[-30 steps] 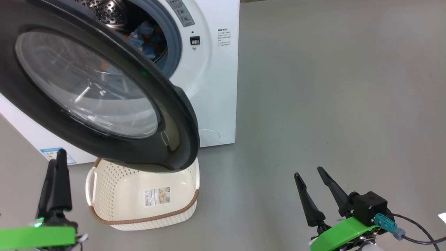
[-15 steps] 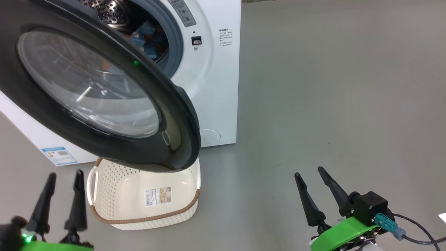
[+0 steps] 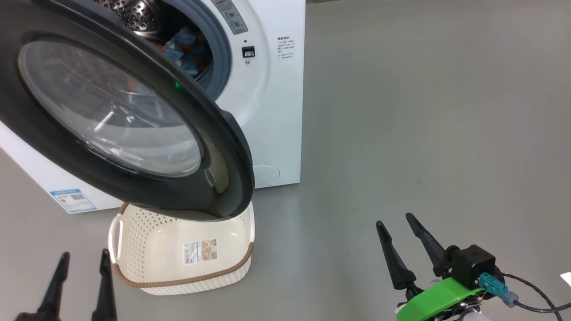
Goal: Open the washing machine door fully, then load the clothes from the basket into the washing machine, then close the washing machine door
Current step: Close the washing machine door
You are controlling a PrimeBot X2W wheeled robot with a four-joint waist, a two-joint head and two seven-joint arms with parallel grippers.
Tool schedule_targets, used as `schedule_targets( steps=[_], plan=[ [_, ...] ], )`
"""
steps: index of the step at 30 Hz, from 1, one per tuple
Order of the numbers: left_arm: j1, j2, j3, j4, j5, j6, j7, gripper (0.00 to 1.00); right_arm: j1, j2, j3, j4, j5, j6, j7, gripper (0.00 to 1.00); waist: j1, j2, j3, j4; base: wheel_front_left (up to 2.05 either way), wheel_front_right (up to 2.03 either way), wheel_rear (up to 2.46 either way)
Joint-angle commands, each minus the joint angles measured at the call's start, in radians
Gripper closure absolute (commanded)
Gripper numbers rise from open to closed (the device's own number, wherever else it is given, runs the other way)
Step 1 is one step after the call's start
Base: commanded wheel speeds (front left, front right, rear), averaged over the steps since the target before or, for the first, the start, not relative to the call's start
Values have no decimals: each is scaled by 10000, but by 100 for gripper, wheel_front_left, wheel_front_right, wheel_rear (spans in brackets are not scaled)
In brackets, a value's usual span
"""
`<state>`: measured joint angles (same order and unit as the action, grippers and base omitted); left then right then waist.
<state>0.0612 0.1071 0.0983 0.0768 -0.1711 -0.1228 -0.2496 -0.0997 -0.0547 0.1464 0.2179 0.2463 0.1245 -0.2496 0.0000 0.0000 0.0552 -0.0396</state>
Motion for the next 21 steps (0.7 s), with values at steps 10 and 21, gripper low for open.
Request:
schedule_targets(
  steps=[10, 21],
  plan=[
    [100, -297, 467, 114, 466, 36, -121, 0, -123, 5, 261, -265, -110, 62, -122, 0, 0, 0, 26, -53, 0, 0, 0],
    [60, -445, 652, 160, 584, -9, -122, 0, -117, 9, 255, -242, -103, 62, -122, 0, 0, 0, -36, -67, 0, 0, 0]
  ],
)
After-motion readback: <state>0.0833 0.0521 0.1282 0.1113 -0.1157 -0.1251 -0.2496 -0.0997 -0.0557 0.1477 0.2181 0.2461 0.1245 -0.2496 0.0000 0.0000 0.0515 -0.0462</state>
